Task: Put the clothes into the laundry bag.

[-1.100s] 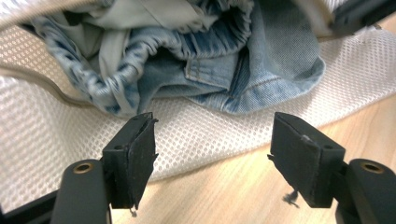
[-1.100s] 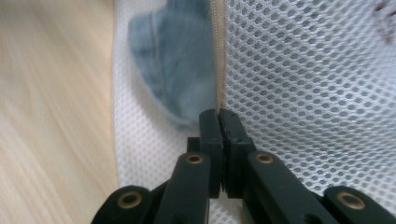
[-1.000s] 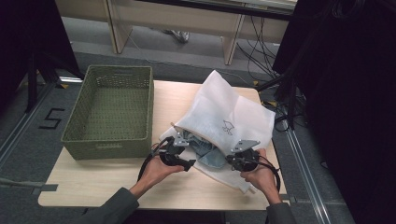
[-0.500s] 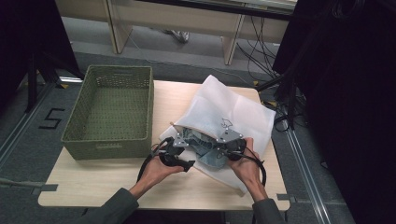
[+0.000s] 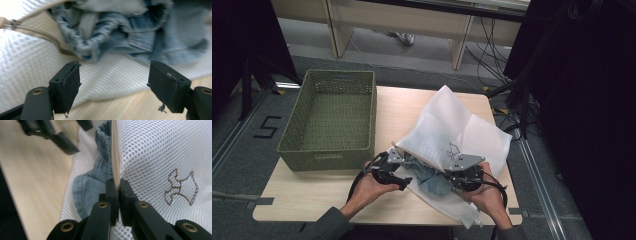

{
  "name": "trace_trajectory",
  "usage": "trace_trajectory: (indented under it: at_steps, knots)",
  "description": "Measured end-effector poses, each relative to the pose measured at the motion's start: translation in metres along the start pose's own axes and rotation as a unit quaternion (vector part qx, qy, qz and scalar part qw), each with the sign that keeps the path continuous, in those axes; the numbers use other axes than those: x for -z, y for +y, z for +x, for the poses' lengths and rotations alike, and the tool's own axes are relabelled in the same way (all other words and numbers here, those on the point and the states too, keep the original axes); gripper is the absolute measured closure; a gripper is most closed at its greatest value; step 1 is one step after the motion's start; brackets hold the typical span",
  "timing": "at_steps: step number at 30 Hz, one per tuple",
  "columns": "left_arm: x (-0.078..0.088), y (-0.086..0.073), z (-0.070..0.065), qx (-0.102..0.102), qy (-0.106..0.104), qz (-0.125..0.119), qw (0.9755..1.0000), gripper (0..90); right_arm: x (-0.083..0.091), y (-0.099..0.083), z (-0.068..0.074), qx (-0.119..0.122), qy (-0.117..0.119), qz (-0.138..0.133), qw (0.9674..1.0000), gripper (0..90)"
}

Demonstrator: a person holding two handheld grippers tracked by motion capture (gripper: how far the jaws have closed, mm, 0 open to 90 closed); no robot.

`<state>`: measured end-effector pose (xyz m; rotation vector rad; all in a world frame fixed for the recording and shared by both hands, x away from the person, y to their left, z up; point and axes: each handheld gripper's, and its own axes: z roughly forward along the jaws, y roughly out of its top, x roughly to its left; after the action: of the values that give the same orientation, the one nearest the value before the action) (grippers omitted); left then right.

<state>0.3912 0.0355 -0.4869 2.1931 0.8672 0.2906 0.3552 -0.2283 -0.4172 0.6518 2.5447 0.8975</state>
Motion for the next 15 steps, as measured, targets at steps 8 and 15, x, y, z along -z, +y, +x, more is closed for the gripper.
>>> trace_trajectory:
  at_steps: [8, 15]
  knots:
    - [-0.032, 0.015, 0.013, -0.027, 0.004, -0.014, 0.9995, 64.7, -0.006, 0.002, -0.002, -0.009, -0.021, -0.006, 0.9997, 69.4]
    - [-0.027, 0.025, 0.017, -0.016, 0.001, -0.028, 0.9995, 77.6, -0.023, 0.021, -0.006, 0.022, -0.082, 0.012, 0.9963, 82.9]
